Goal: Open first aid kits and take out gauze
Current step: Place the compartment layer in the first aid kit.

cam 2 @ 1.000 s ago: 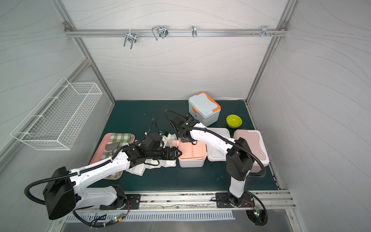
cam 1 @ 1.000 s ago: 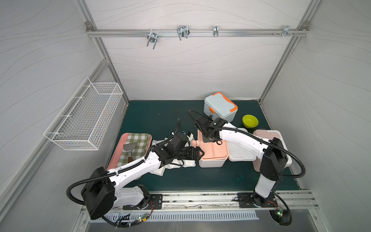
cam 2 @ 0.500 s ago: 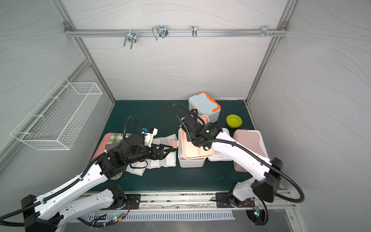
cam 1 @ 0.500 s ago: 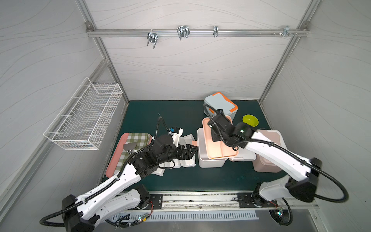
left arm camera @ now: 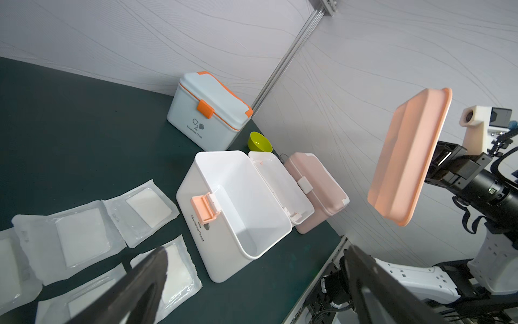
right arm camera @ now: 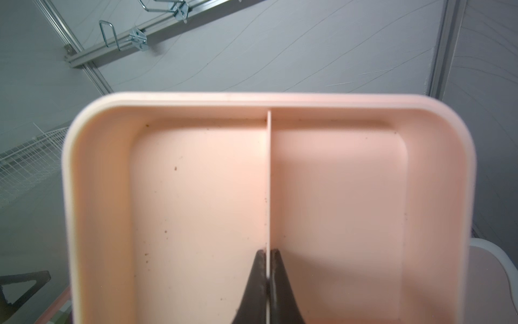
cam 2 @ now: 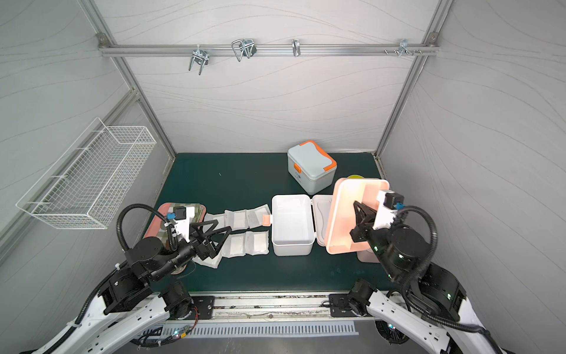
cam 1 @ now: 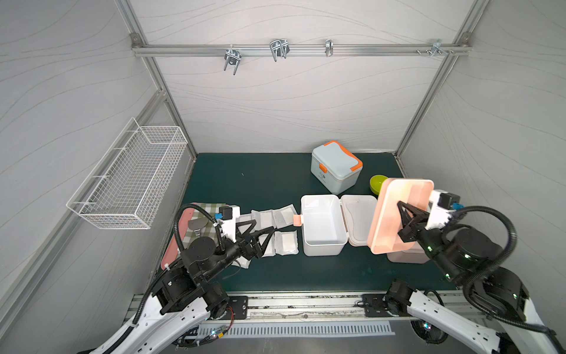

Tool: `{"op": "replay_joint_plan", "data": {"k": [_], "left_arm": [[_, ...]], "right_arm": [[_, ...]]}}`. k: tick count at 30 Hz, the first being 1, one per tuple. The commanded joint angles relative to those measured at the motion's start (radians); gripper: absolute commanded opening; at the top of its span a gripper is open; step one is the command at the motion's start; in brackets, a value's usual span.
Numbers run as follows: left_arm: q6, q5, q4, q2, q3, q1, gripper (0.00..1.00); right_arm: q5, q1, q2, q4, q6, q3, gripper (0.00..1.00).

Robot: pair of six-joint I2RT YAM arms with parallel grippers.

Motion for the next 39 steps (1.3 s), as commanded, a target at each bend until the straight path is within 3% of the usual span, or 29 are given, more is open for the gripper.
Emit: {"op": "replay_joint_plan", "data": {"k": [1, 5, 9, 14, 18, 22, 30, 39], "left_arm": [[0.024, -0.033, 0.086, -0.046, -0.024, -0.003, 0.99], [0.029, -0.033, 0.102, -0.036, -0.022, -0.003, 0.99], [0.024, -0.021, 0.100, 0.060, 0.016, -0.003, 0.99], [0.026, 0.015, 0.006, 0.325, 0.158, -0.003, 0.99], [0.036, 0.072, -0.100, 0.542, 0.274, -0.003, 0.99], [0.025, 0.118, -0.153, 0.659, 0.316, -0.003, 0.99], [-0.007, 0.114, -0.093, 0.603, 0.239, -0.003, 0.99], [-0.001, 0.087, -0.107, 0.558, 0.217, -0.002, 0.99]], "right_arm": [[0.068, -0.003, -0.071, 0.048, -0.038, -0.037, 0.00], [0.069, -0.003, -0.074, 0.050, -0.033, -0.046, 0.00], [0.033, -0.002, 0.042, 0.033, -0.008, -0.018, 0.00], [-0.077, -0.010, 0.352, -0.040, 0.033, 0.093, 0.00], [-0.246, -0.075, 0.641, -0.155, 0.098, 0.229, 0.00], [-0.344, -0.115, 0.862, -0.211, 0.162, 0.311, 0.00], [-0.388, -0.116, 1.135, -0.286, 0.318, 0.427, 0.00], [-0.368, -0.108, 1.286, -0.335, 0.363, 0.484, 0.00]]}}
